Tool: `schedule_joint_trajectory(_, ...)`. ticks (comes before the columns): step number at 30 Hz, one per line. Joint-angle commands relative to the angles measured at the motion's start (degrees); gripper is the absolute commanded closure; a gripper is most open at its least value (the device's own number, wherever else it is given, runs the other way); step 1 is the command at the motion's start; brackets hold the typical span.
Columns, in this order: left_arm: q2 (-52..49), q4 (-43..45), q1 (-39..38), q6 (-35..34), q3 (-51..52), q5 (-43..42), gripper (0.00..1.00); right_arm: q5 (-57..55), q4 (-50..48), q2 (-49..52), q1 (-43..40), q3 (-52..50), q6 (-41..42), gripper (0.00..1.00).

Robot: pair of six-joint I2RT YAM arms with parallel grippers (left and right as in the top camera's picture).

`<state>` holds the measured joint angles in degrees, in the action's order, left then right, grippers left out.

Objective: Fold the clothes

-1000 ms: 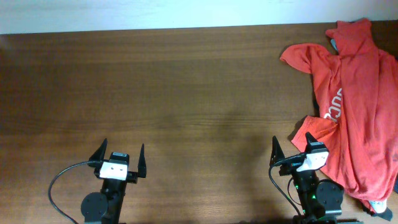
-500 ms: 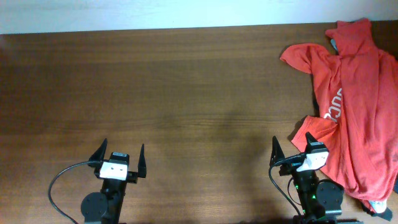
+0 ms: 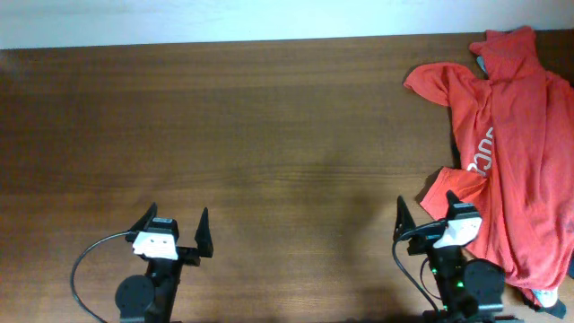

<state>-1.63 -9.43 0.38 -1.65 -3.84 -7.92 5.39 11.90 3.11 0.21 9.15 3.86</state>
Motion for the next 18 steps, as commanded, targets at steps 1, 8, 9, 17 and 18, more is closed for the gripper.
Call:
schedule_joint_trajectory(1,-2.6,-3.5,-0.3,-3.1,-8.1,0.2,0.01,-4.7,4.2,4.5,0.2,8.7,-0.2,0.01)
schedule_joint_trajectory(8,-15.4,-16.5,-0.3,-3.1,-23.9,0.8,0.01,-12.0,22.0,23.2,0.1,27.2,0.0,0.01)
schedule_joint_trajectory(9,-17.8,-18.8,-0.3,-3.1,-26.3,0.9,0.01,-13.2,25.4,26.3,0.1,29.8,0.3,0.01)
schedule_joint_trajectory(17,-37.7,-36.8,-0.3,-3.0,-45.6,-1.0,0.01,-17.7,41.1,48.2,0.0,44.1,7.8,0.01)
schedule_joint_trajectory(18,-40.8,-38.9,-0.3,-3.0,-49.0,-2.4,0.01,-17.8,40.9,50.4,0.0,44.2,7.8,0.01)
